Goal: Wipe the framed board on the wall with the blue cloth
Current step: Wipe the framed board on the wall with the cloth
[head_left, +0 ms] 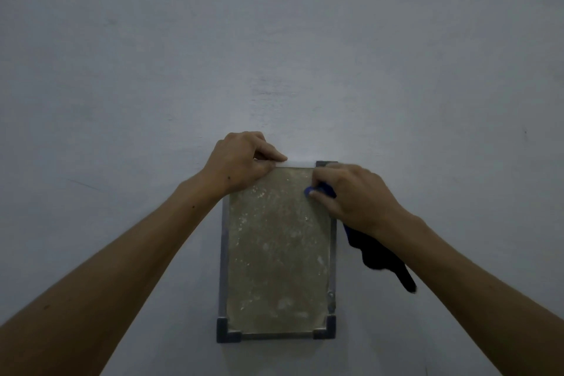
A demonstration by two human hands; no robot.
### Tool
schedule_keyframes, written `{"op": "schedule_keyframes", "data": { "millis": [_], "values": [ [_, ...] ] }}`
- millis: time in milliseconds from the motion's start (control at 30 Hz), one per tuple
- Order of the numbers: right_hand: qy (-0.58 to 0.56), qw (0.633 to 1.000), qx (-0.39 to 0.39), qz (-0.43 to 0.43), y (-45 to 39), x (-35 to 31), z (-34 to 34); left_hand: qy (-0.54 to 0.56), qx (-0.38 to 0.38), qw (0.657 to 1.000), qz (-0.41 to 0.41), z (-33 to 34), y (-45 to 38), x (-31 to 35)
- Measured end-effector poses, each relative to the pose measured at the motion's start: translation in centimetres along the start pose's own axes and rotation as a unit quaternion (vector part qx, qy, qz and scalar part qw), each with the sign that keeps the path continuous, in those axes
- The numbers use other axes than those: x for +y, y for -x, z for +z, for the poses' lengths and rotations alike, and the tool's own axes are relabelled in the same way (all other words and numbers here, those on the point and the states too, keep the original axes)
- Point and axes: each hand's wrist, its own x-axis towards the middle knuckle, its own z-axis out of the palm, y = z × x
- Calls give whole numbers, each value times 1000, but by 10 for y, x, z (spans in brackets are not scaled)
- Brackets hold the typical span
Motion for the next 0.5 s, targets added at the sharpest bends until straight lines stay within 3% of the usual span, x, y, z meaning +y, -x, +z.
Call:
{"op": "schedule_keyframes", "data": {
  "millis": [100, 267, 400, 500],
  "values": [
    [1, 996, 83, 34, -3, 0, -1, -1, 2, 1000, -1, 0, 2, 2],
    [5, 999, -25, -20, 9, -9, 7, -2, 3, 1000, 1, -1, 2, 2],
    [-16, 994, 91, 55, 3, -1, 3, 2, 7, 1000, 2, 0, 4, 3],
    [-1, 998, 54, 12, 11, -11, 11, -1, 9, 1000, 1, 1, 4, 3]
  ]
}}
